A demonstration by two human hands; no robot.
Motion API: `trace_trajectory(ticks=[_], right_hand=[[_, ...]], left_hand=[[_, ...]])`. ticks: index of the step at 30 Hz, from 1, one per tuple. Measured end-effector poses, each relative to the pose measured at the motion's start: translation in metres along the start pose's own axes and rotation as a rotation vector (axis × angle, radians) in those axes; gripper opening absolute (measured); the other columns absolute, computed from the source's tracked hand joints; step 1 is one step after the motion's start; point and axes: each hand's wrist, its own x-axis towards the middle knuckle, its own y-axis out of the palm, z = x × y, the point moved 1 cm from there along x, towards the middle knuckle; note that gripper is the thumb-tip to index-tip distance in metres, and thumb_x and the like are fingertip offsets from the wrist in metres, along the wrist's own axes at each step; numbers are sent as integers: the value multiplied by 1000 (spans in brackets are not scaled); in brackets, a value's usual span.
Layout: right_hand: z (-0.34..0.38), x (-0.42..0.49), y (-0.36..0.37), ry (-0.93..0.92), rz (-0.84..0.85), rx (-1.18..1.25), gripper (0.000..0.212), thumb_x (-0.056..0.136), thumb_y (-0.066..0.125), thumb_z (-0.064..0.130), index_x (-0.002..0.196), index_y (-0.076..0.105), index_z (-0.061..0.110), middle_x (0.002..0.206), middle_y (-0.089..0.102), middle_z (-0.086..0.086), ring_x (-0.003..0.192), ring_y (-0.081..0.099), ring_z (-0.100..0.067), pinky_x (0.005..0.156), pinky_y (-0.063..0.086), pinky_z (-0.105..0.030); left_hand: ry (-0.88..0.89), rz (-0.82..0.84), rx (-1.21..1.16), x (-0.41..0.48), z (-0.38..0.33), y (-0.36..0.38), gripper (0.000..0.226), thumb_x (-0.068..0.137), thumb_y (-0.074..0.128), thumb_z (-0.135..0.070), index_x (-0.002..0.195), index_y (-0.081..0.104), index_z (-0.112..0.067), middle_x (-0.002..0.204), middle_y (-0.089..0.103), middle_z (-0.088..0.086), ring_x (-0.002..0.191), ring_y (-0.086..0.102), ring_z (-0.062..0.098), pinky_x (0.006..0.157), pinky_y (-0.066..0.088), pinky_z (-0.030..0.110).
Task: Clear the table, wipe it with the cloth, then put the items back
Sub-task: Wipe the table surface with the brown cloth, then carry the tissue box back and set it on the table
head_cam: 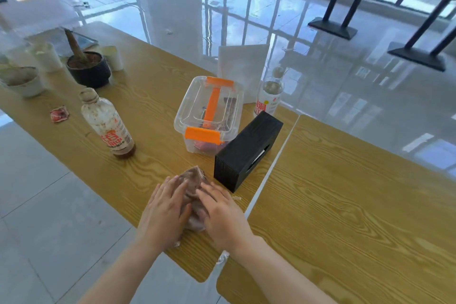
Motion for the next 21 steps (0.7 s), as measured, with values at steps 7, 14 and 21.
trace_trajectory(ticks=[7,14,21], right_hand=[[-12,-28,-78,80,-191,24,38,96,62,21,134,60,16,122,64,4,114,55,-13,98,47,-26],[-63,-6,-155,246,-287,37,41,93,68,23,133,61,13,122,67,-2,113,61,-17,94,49,-26],[-108,42,-194,349,-218,106,58,96,63,34,146,44,13,140,52,-10,129,49,-27,105,43,-38]], left_hand=[[-110,-17,-358,-1,-55,-19,62,91,61,-38,147,40,-20,147,45,2,137,37,19,109,40,41],[-167,-107,-445,27,-107,-33,88,82,74,-45,151,27,-20,147,41,2,136,38,17,105,44,39],[-319,-110,-483,48,-141,-25,112,73,80,-53,156,12,-22,159,26,2,145,28,20,107,40,39]])
